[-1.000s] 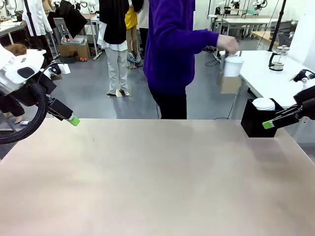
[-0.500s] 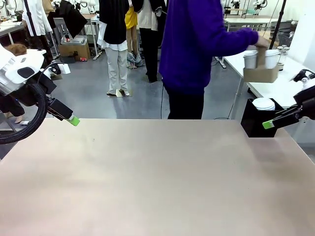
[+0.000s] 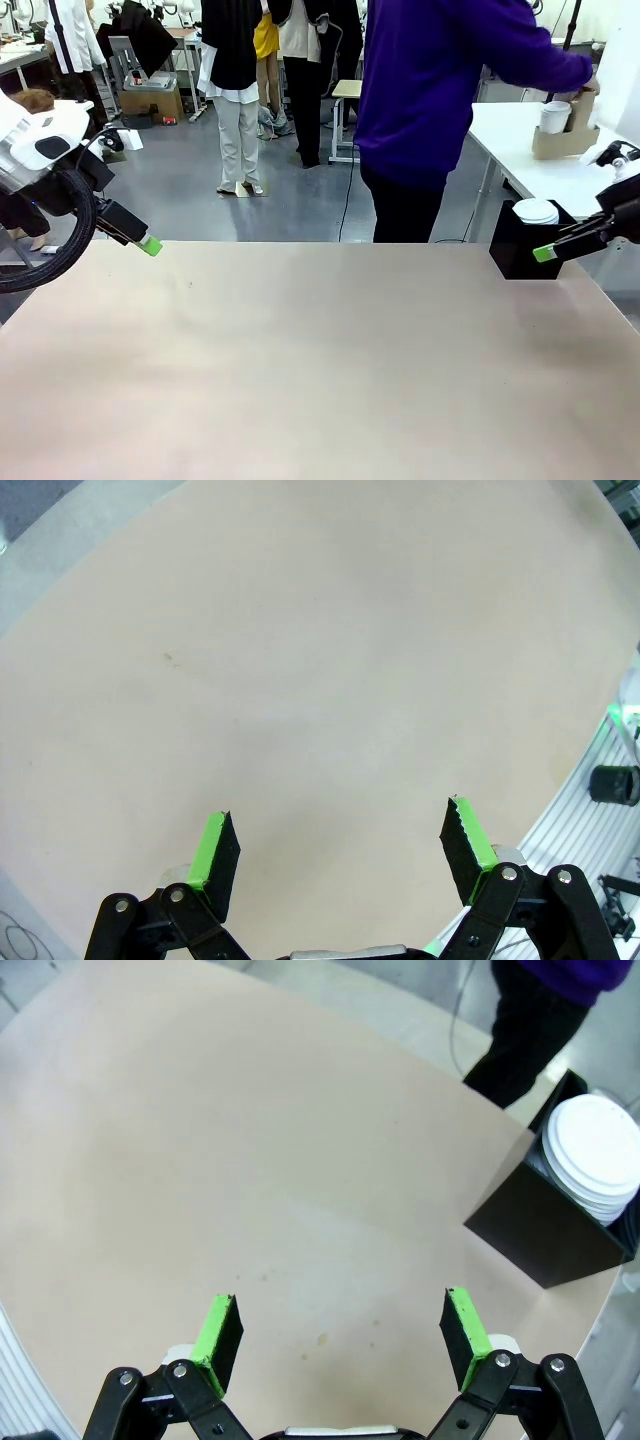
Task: Pour a drink into a cup and package it in a carrier.
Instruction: Insert the held 600 ml Paper Cup into the Cup Carrier.
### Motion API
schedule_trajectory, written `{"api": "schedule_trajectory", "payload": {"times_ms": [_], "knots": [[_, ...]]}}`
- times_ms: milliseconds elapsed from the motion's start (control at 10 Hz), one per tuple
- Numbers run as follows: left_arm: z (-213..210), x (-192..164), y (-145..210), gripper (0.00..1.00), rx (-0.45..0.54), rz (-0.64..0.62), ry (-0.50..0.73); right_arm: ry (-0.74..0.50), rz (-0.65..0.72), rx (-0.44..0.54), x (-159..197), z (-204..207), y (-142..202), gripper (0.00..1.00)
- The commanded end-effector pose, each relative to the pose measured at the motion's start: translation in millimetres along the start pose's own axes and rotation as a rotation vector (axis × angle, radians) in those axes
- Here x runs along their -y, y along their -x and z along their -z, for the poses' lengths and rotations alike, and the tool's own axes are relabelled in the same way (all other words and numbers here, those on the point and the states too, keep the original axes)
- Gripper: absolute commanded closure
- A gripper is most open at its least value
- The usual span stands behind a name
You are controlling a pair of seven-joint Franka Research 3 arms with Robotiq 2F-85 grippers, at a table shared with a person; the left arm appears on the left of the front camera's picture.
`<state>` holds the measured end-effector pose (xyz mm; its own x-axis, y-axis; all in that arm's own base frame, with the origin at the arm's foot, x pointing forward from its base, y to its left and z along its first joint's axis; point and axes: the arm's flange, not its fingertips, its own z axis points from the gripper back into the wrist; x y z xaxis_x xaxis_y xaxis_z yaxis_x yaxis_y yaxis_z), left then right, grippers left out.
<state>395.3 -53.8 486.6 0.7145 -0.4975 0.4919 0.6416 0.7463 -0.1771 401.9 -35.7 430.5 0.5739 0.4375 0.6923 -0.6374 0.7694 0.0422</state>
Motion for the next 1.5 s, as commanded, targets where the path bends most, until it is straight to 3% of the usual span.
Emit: {"api": "schedule_trajectory", "payload": {"times_ms": [0,1400], "knots": [[-0.7,-0.4,0.5,0.0,-0.012,0.002,-0.011,0.013,0.013,-0.011,-2.5,0.3,2.0,0.0],[-0.7,-0.4,0.5,0.0,-0.012,0.002,-0.011,0.013,0.013,-0.011,-2.5,0.3,2.0,0.0]]}}
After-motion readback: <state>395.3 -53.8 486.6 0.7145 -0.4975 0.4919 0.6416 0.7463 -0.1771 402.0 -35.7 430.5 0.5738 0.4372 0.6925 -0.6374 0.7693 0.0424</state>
